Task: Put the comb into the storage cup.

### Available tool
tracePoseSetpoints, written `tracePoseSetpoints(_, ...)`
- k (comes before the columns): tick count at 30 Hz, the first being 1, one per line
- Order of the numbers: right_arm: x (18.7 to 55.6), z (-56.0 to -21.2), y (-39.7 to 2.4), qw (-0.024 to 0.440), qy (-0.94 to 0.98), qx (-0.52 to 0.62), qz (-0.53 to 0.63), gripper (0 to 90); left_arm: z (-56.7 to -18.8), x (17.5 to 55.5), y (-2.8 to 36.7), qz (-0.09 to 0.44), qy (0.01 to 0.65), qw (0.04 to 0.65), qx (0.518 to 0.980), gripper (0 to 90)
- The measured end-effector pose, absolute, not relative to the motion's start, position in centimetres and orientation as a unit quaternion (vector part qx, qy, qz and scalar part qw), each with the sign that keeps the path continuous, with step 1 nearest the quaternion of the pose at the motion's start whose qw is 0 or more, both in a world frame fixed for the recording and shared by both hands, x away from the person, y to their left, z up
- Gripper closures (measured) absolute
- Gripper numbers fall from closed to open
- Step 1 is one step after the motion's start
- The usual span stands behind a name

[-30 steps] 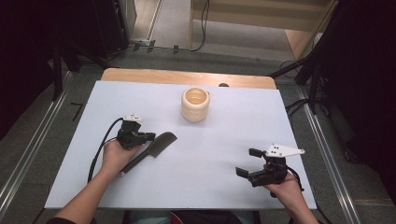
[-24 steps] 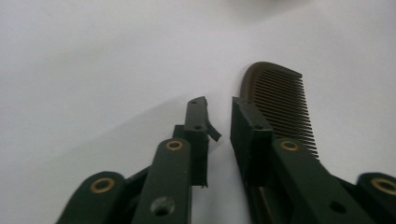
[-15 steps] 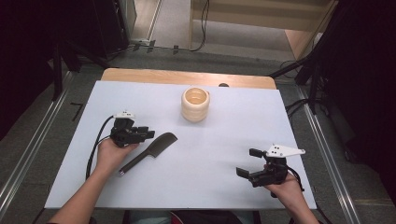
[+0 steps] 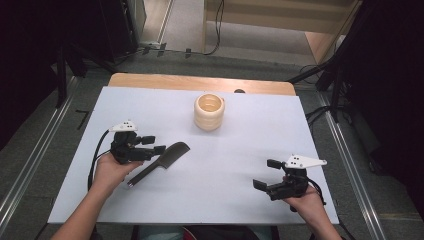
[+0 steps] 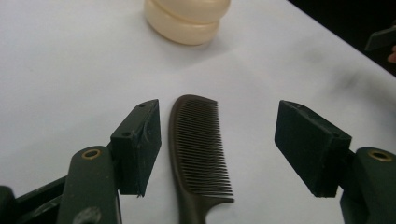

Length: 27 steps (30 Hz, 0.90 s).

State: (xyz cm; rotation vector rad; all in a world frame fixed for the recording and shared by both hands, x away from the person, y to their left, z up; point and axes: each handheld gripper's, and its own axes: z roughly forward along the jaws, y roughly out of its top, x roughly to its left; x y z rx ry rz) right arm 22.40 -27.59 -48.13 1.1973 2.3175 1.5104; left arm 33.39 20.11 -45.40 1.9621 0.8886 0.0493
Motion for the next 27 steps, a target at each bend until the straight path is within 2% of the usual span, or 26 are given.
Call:
tracePoseSetpoints(14,22.5,-48.2,-27.6,0.063,0.768,0.396,0.499,0.0,-45.2,30.0,20.1,0.011,0.331,0.49,0.806,26.5)
tracePoseSetpoints(27,22.5,-48.2,-27.6,0.061,0.767,0.398,0.499,0.0,-45.0,27.5,20.6,0.019,0.319,0.493,0.81,25.8)
